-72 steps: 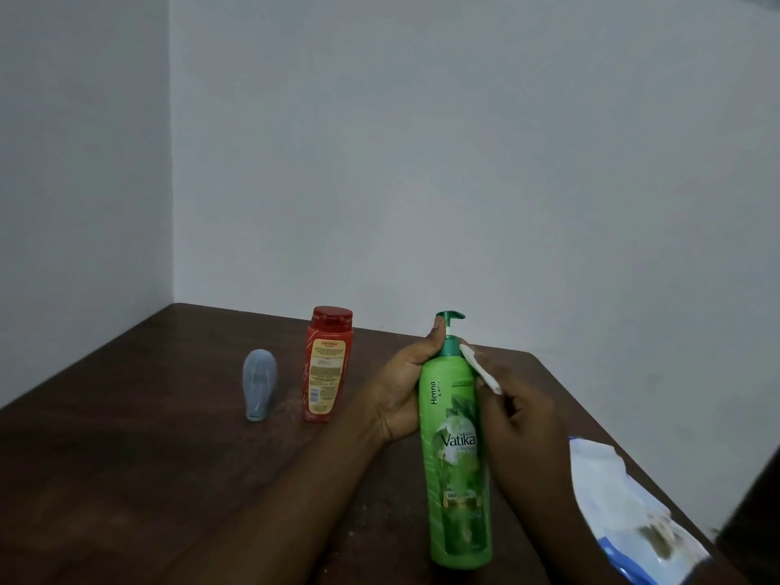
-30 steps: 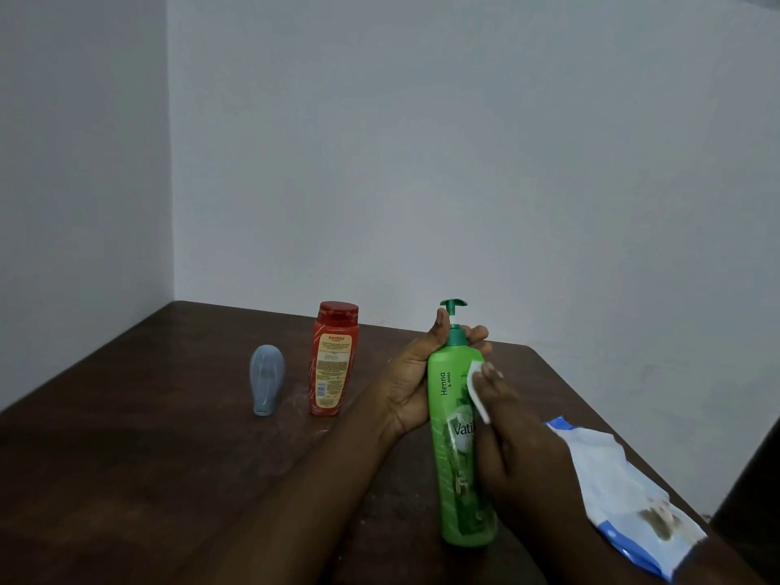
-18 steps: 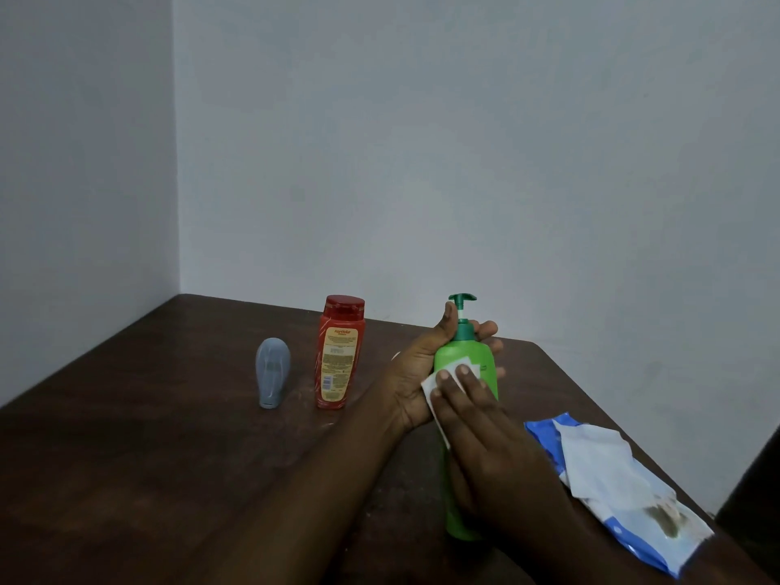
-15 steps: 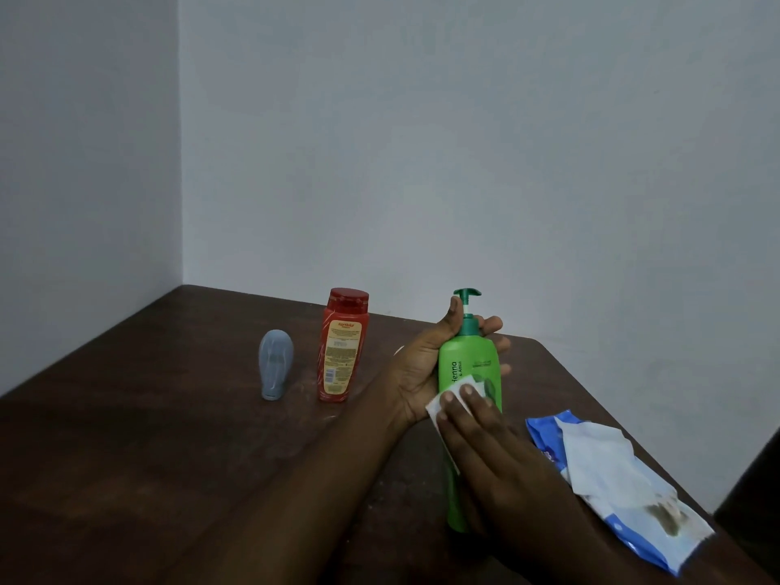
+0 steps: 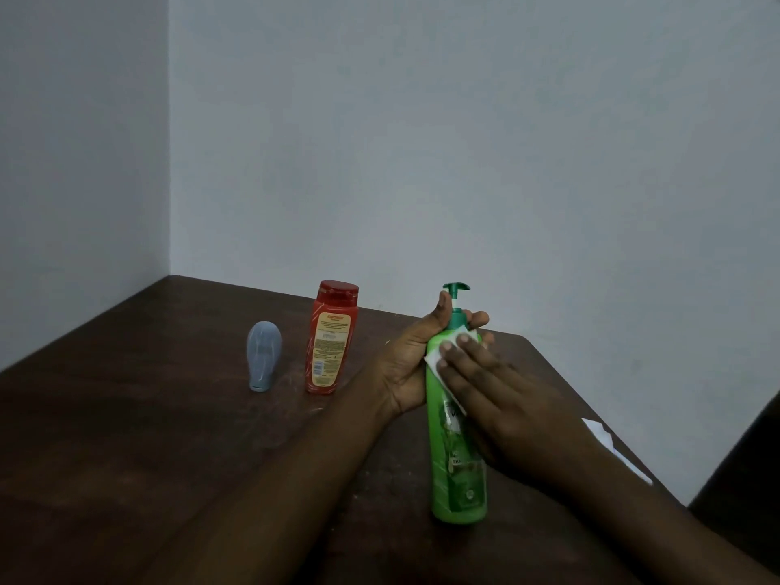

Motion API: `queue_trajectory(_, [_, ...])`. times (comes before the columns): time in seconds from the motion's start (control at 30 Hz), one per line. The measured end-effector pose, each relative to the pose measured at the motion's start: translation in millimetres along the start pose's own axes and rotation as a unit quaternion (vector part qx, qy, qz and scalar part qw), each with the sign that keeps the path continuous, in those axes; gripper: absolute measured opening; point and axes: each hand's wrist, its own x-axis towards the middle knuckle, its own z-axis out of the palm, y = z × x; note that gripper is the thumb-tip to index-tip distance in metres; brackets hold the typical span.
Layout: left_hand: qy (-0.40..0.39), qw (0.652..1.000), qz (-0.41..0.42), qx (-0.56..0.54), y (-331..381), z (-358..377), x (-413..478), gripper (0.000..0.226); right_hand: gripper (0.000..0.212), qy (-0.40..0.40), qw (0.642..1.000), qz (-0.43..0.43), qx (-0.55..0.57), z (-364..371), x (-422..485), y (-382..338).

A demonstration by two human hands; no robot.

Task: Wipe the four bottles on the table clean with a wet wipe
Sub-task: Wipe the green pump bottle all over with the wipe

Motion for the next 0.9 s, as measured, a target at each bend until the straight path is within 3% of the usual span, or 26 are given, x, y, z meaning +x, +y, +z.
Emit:
queue_trajectory(0.13, [0.003, 1.000, -0.017, 0.019, 2.1, -0.5, -1.1, 0.053, 0.050, -0.007, 0.999, -0.027, -0.015, -2.7, 12.4, 3.4])
queue_trajectory(0.3, [-0.009, 0.999, 0.021, 0.027, -0.4, 0.4, 2.4, 0.048, 0.054, -0.079, 0.980, -0.169, -0.065, -8.5, -22.0, -18.0])
queue_trajectory(0.4, [-0.019, 0.999, 0.040, 0.031, -0.3, 0.7, 2.2, 0.055, 0.048, -0.058, 0.966, -0.234, -0.091, -11.3, -41.0, -25.7])
queue_trajectory(0.53, [-0.027, 0.998, 0.037, 0.040, 0.1, 3.1, -0.8, 0.046, 0.064, -0.102, 0.974, -0.178, -0.092, -18.7, -54.6, -24.8])
queue_trajectory(0.7, [-0.030, 0.999, 0.022, 0.030, -1.0, 6.9, -1.5, 0.046, 0.042, -0.084, 0.954, -0.277, -0.081, -20.5, -14.9, 5.2])
queue_trajectory(0.9, [-0.021, 0.999, -0.022, 0.025, 2.7, 1.9, -0.5, 0.055, 0.044, -0.038, 0.977, -0.191, -0.088, -27.0, 17.7, 36.2])
